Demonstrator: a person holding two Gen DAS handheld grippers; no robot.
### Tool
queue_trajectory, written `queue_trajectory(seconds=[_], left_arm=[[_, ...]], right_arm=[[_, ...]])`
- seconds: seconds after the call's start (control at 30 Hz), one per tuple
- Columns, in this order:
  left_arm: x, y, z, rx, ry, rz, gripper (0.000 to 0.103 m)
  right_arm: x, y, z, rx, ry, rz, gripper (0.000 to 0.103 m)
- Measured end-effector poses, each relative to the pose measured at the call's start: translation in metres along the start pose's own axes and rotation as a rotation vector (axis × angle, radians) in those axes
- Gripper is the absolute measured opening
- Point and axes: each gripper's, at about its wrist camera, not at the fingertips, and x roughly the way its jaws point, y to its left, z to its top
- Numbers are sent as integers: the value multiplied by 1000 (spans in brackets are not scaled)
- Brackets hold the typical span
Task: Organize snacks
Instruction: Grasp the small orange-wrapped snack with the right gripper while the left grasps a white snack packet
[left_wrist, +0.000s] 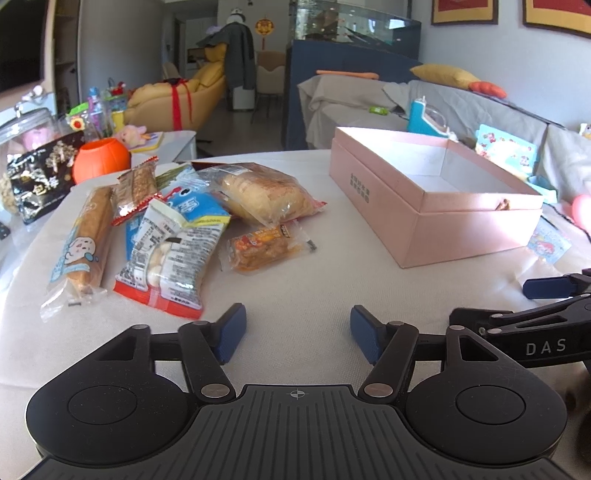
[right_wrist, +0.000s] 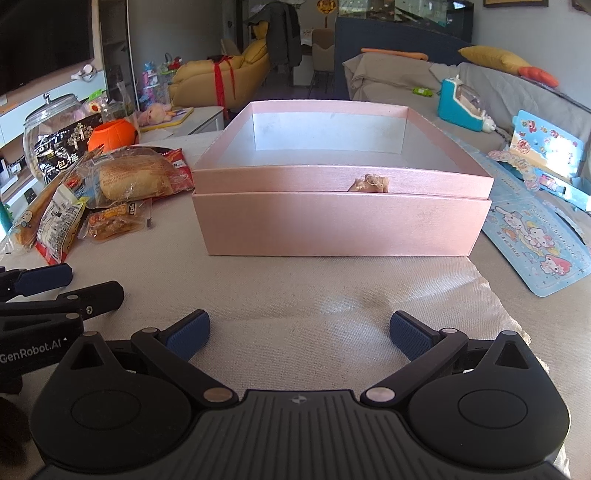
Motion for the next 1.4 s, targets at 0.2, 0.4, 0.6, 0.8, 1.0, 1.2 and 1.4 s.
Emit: queue_trajectory(seconds=[0.2,0.4,0.6,0.8,1.0,1.2,1.4], left_arm=[[-24,53,26,-101,-92,-9,59],[-31,108,46,-148,-100,11,58],[-34,155,41,-231,-58,99,58],[-32,144,39,-176,-28,-5,58],[-23,103,36,-42,15,-65,58],[-14,99,28,-16,29,-42,58],[0,83,30,43,83,-96,58]], right_arm=[[4,-4,12,-57,73,39,103],[15,15,60,-37,60,149,100],[45,48,100,-85,31,187,100],[63,88,131,-71,15,314,100],[82,138,141,-194,93,304,99],[71,114,102,-254,139,287,98],[58,67,74,-243,116,165,98]])
